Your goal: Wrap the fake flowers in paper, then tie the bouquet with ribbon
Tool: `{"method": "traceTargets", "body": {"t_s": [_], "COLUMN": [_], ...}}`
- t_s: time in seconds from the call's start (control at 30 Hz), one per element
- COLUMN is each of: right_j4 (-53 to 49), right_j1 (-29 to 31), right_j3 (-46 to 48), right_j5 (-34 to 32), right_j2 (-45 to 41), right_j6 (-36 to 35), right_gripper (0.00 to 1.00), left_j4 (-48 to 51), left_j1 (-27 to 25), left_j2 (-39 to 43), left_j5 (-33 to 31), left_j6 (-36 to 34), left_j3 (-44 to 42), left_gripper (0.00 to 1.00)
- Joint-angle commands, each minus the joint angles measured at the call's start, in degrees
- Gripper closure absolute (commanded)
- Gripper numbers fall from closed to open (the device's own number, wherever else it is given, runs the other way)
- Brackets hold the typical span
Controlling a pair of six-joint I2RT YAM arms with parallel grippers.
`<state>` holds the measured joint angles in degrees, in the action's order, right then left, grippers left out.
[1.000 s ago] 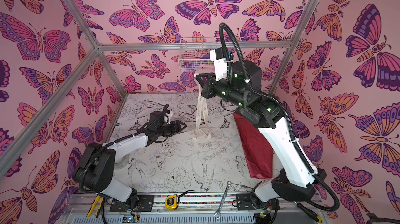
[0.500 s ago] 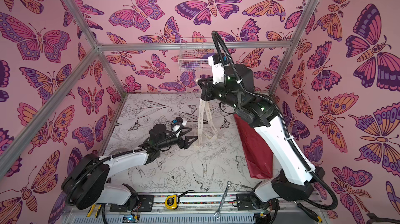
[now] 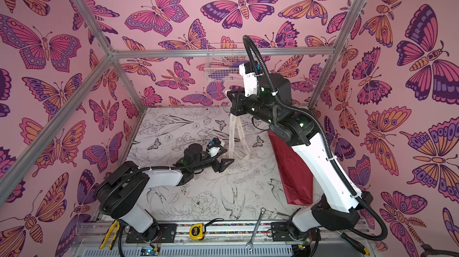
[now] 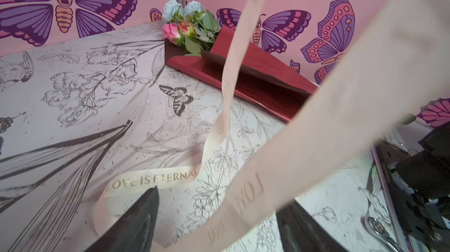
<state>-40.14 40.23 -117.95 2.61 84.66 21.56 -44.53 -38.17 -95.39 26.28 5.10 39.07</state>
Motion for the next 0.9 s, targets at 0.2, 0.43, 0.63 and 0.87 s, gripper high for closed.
{"method": "traceTargets", "body": {"t_s": [0.2,0.43,0.63,0.87], "right_j4": [-0.5,2.2,3.9,2.7], "right_j1": [-1.6,-8.7,-9.2,-9.0], "right_j3": [2.5,12.4,12.0,7.8], "right_j5": [-2.8,2.8,7.8,11.4], "right_j2": [-1.5,1.2,14.3,25.8], "right_j6": [-1.2,3.0,3.1,3.2], "right_gripper": [1.0,1.0,0.98,0.75], "left_j4": [5.8,34.1,49.2,59.1], "left_j1": [0.3,5.7,14.4,19.1], "left_j2": [5.0,25.3,31.7,28.7], "left_j5": [-11.0,-27.5,-26.2,-28.3], "left_j6": [4.8,5.6,9.3,6.9], "left_j3": [2.4,4.7,9.4,19.1], "left_gripper": [1.0,1.0,1.0,1.0]}}
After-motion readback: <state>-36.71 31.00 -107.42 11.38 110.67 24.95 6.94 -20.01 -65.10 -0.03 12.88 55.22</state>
